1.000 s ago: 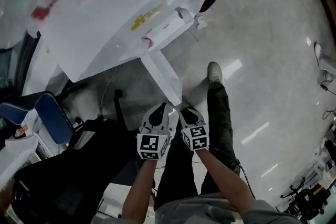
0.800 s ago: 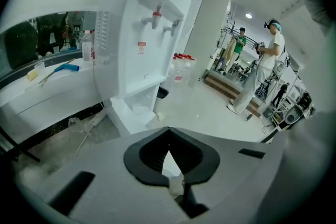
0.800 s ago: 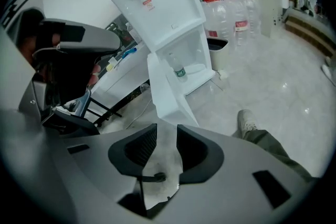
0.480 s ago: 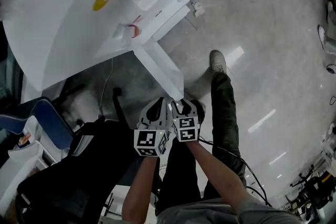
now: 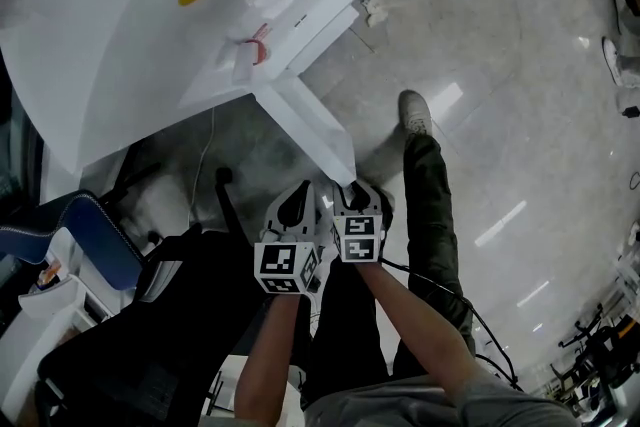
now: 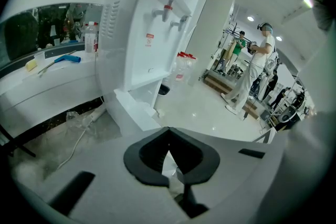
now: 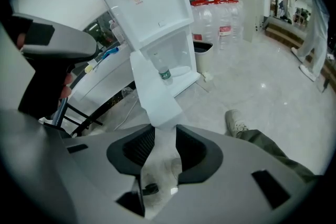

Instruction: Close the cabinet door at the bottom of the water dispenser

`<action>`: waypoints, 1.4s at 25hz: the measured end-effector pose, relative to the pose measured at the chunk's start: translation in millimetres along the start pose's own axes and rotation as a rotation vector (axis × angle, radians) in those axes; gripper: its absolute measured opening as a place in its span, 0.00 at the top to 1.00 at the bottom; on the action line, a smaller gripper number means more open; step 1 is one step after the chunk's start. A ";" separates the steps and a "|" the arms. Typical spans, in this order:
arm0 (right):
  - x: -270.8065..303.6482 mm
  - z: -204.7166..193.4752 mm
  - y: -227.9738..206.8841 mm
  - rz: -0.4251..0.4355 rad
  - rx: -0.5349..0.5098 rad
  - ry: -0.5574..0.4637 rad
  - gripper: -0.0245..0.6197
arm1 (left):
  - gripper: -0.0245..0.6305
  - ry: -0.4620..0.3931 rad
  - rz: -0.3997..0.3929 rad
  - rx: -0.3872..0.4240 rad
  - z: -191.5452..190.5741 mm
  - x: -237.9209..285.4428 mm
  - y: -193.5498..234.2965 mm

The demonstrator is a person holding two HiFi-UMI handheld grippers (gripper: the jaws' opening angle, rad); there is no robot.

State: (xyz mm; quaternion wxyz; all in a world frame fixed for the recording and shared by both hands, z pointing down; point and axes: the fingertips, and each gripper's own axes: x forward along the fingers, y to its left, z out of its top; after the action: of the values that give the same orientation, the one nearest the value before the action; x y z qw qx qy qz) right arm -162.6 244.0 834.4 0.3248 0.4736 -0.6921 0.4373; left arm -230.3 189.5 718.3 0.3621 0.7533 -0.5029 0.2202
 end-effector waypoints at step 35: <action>9.8 123.2 -112.4 0.060 -0.379 -0.035 0.77 | 0.95 0.028 0.011 -0.006 53.9 94.2 -48.9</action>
State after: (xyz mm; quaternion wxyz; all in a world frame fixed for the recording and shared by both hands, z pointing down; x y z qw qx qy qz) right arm -64.6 108.9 826.2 0.3830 0.3908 -0.7813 0.3005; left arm -149.8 103.1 733.5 0.3702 0.7463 -0.5025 0.2312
